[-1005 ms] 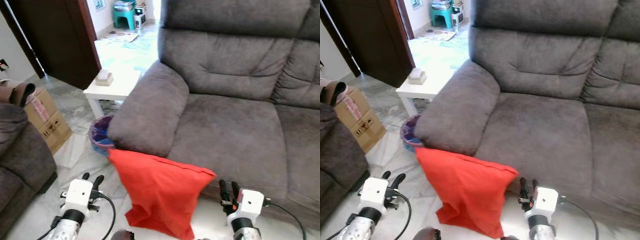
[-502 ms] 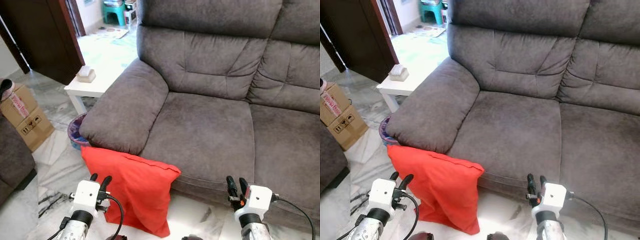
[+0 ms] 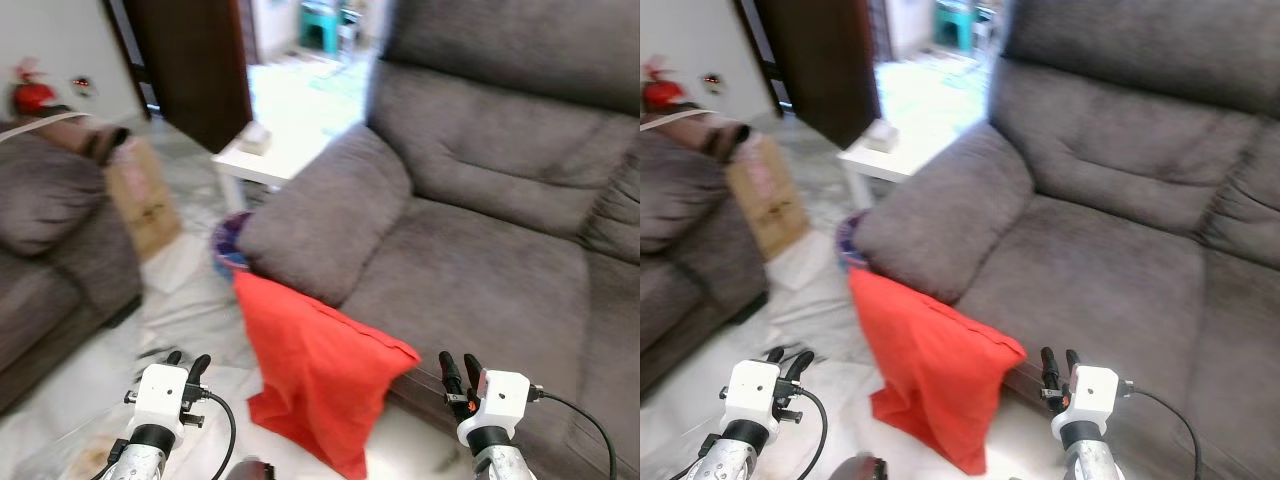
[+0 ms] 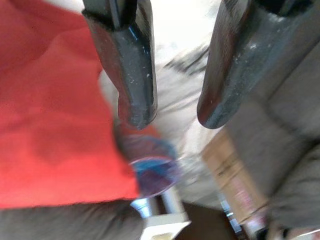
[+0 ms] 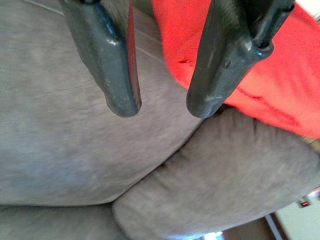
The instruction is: Move the pillow to the sofa from floor
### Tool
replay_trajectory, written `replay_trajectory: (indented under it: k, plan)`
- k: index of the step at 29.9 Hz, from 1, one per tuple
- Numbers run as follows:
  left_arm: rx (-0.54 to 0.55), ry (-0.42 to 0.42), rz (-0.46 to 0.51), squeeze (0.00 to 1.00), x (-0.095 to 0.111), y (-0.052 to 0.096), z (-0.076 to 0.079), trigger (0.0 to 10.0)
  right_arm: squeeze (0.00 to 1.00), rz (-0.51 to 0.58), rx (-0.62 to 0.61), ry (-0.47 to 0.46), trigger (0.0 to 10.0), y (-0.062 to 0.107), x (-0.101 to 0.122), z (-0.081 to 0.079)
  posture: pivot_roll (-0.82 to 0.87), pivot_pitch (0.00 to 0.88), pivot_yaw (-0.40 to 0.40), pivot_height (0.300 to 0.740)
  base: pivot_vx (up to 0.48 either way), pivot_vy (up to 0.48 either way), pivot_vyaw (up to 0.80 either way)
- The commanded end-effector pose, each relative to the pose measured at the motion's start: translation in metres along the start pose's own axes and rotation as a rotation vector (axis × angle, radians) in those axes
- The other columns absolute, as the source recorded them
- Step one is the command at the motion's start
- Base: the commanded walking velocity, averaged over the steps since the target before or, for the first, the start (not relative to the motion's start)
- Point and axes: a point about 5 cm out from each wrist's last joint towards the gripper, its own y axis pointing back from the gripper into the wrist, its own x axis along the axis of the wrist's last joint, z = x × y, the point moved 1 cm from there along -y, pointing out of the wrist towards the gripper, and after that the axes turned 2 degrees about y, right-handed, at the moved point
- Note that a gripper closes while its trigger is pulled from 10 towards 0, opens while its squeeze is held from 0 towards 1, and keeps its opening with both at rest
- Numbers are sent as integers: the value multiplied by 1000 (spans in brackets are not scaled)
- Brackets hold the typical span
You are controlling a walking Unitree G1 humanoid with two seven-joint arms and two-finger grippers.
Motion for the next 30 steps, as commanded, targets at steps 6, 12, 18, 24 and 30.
replay_trajectory:
  k: [6, 12, 18, 24, 30]
  plan:
    - [26, -1, -15, 0, -5, 5, -5, 10000, 0, -29, -30, -32, 10000, 7, -8, 4, 24, 114, 8, 636, 0, 0, 400]
    - [14, 7, -12, 0, -5, 4, -3, 10000, 0, -32, -27, -28, 10000, 6, -8, 4, 22, 115, 7, 636, 0, 0, 0]
    - [11, 10, -8, 0, -4, 4, -3, 10000, 0, -29, -35, -32, 10000, 7, -8, 6, 22, 117, 6, 636, 86, 0, 0]
    - [6, 9, -3, 0, -3, 4, -2, 10000, 0, -28, -37, -32, 10000, 7, -8, 5, 21, 117, 7, 636, 281, 0, 0]
    - [0, 9, -1, 0, -2, 3, -2, 10000, 0, -31, -36, -35, 10000, 6, -9, 2, 23, 118, 8, 636, 309, 0, 0]
